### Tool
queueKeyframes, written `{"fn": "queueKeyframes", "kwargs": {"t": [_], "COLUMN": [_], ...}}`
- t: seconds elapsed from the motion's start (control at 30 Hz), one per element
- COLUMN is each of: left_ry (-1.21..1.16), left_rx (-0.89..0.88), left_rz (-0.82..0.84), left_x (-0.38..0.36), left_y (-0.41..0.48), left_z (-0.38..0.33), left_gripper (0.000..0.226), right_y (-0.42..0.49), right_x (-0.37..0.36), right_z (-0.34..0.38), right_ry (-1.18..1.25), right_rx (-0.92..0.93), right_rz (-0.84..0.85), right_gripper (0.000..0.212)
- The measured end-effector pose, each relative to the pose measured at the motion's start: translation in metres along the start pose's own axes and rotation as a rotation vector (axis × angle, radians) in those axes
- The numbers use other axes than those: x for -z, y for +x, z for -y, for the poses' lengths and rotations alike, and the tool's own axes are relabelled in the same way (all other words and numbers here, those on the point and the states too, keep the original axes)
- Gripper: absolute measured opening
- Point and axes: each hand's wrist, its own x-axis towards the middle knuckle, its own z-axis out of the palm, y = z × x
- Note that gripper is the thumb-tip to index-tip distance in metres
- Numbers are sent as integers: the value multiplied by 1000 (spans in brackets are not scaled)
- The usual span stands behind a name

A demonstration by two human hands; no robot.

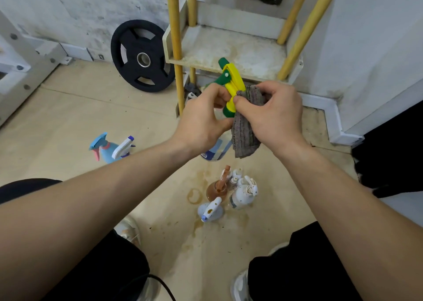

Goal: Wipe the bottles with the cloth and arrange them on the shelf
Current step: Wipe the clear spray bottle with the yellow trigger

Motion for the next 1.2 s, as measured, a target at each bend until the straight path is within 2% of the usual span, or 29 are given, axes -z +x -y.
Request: {"fn": "queueKeyframes", "kwargs": {"t": [0.1,0.2,0.27,0.4,0.63,0.77,0.9,1.07,1.2], "left_ry": [-65,-150,-256,-422,-509,-557,-596,-707,-725], "left_rx": [23,29,59,84,28,15,64,78,91], "left_rz": [-22,-10,31,116,276,334,321,311,287], "left_x": [-1,6,14,31,47,45,39,32,26], "left_y": [6,15,21,28,36,36,37,37,35], "left_z": [3,5,4,3,3,3,5,0,-5], "left_gripper": [39,37,33,27,28,25,27,26,34], "right_y": [1,4,6,14,15,13,6,-1,-1], "right_x": [0,6,12,24,19,17,9,-2,-5], "right_z": [-2,-5,-10,-24,-19,-10,4,8,8], "right_ry": [93,370,469,447,469,626,777,650,587], "right_rx": [-22,-79,-99,-161,-164,-174,-167,-102,-109], "right_rz": [41,142,143,47,20,67,127,17,-121], "right_gripper": [26,8,6,5,32,19,17,5,17]}}
